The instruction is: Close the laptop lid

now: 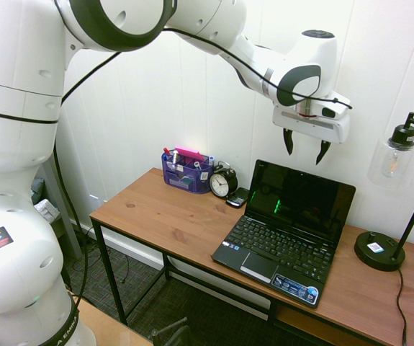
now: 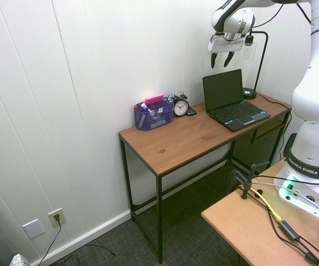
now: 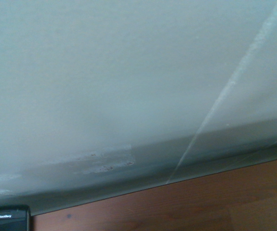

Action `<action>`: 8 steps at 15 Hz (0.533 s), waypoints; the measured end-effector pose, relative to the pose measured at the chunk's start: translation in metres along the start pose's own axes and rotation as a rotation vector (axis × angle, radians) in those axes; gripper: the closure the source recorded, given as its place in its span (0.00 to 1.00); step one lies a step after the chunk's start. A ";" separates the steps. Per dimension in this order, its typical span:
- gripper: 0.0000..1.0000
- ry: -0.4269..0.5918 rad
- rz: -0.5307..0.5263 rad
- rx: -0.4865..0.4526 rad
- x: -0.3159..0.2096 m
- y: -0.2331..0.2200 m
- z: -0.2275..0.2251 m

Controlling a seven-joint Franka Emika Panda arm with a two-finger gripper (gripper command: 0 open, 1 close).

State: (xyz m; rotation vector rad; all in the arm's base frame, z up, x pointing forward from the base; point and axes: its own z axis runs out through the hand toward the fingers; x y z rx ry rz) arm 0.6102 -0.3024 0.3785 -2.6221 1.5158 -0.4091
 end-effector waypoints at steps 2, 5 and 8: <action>1.00 -0.011 0.002 -0.005 0.002 0.001 0.012; 1.00 -0.026 0.004 -0.013 0.002 0.001 0.028; 1.00 -0.034 0.007 -0.016 0.002 0.004 0.034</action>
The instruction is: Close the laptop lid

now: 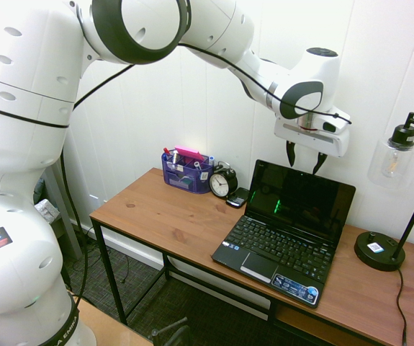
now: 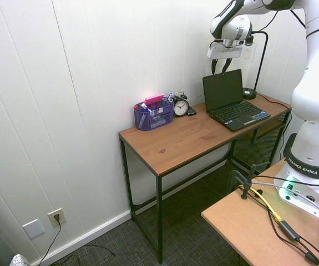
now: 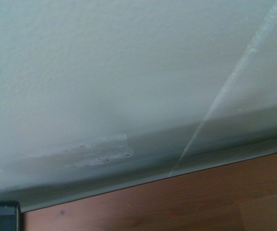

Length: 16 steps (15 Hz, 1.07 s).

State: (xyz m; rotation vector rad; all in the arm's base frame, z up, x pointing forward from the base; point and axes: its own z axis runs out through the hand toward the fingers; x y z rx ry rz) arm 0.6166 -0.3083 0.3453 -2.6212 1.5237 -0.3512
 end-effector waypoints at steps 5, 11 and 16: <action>1.00 -0.011 0.009 -0.011 0.002 0.012 0.007; 1.00 -0.008 0.014 -0.012 0.008 0.023 0.006; 1.00 -0.017 0.016 -0.020 0.003 0.042 -0.004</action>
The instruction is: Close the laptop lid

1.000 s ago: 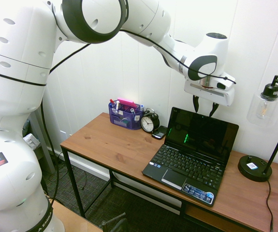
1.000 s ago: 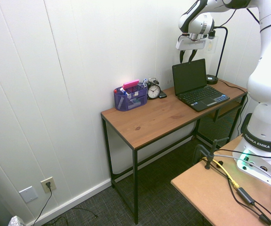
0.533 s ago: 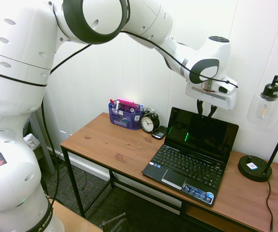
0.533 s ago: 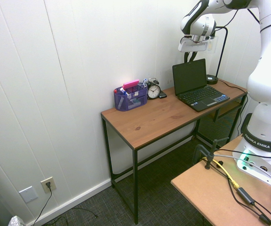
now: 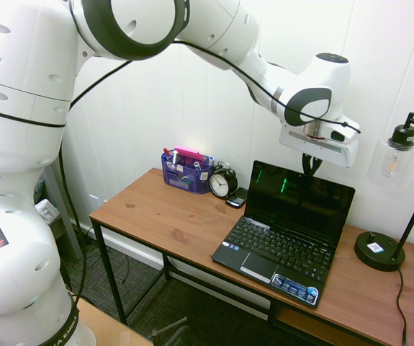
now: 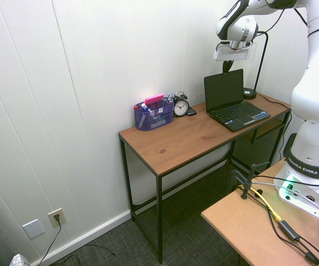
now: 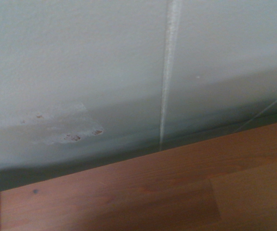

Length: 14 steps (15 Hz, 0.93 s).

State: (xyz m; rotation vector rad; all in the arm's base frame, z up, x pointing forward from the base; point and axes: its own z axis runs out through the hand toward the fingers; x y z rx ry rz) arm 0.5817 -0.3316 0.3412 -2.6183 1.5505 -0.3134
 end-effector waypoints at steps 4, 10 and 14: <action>1.00 -0.025 0.014 -0.025 -0.010 0.025 0.001; 1.00 -0.073 0.022 -0.091 -0.028 0.067 0.025; 1.00 -0.110 0.040 -0.141 -0.037 0.101 0.041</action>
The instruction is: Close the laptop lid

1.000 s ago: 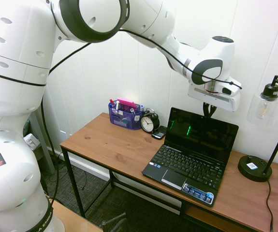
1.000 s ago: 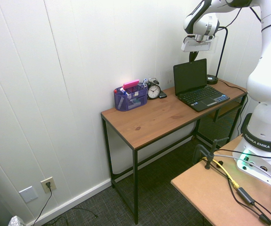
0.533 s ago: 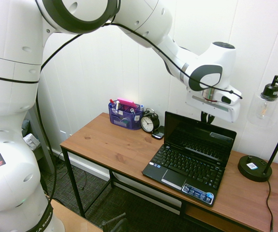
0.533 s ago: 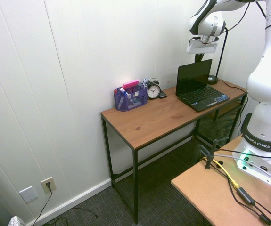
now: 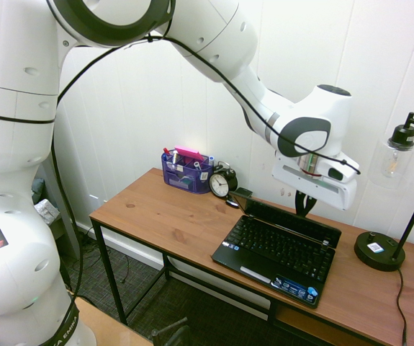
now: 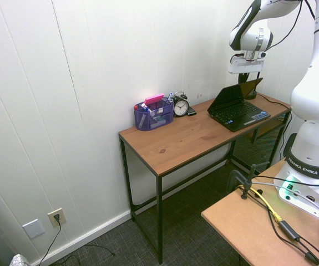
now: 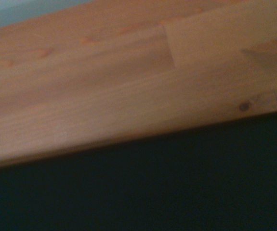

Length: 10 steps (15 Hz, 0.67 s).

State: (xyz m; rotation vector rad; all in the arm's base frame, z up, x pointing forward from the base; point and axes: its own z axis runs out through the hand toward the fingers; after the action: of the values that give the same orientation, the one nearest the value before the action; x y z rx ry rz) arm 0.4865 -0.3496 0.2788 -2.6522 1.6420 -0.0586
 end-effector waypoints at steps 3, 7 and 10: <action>1.00 -0.025 0.005 -0.019 -0.007 0.016 0.015; 1.00 -0.057 0.014 -0.046 -0.013 0.039 0.037; 1.00 -0.087 0.017 -0.074 -0.016 0.049 0.060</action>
State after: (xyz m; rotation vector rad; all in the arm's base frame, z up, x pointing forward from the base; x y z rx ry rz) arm 0.4383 -0.3567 0.2163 -2.6523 1.6714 0.1185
